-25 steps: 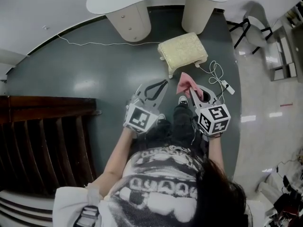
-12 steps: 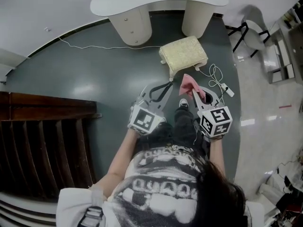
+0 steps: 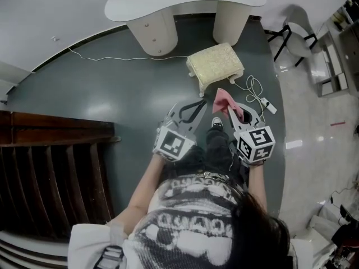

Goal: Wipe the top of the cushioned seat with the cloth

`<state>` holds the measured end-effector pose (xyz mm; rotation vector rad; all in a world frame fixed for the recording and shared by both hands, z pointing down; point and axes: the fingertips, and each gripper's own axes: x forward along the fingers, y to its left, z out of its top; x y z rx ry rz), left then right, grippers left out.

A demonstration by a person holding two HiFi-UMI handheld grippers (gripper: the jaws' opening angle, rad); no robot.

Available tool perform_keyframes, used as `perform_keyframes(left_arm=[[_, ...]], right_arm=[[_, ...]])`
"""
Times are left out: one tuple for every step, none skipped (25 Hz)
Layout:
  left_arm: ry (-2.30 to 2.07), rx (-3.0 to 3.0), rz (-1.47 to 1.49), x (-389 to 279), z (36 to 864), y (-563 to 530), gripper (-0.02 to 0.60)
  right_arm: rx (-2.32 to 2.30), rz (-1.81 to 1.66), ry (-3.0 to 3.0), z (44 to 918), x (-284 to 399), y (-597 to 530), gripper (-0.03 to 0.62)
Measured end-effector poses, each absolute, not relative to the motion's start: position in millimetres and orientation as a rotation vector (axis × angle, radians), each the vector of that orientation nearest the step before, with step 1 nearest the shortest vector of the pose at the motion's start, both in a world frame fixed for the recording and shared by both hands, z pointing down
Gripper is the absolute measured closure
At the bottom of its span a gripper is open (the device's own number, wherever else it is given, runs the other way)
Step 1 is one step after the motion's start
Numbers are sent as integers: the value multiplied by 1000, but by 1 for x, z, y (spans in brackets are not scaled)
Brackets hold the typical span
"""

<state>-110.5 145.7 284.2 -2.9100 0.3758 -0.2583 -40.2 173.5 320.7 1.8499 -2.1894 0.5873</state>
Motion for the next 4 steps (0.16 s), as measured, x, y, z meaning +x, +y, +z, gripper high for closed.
perform_keyframes(left_arm=[[373, -2914, -254, -110, 284, 148, 574], [372, -2915, -255, -110, 285, 149, 574], [373, -2914, -260, -110, 286, 151, 574], [374, -2913, -265, -110, 286, 152, 574]], right_arm=[[1850, 587, -2190, 321, -40, 175, 583], [1848, 587, -2190, 322, -40, 176, 583], [1846, 587, -2191, 323, -40, 177, 583], [1844, 587, -2192, 323, -41, 178, 583]])
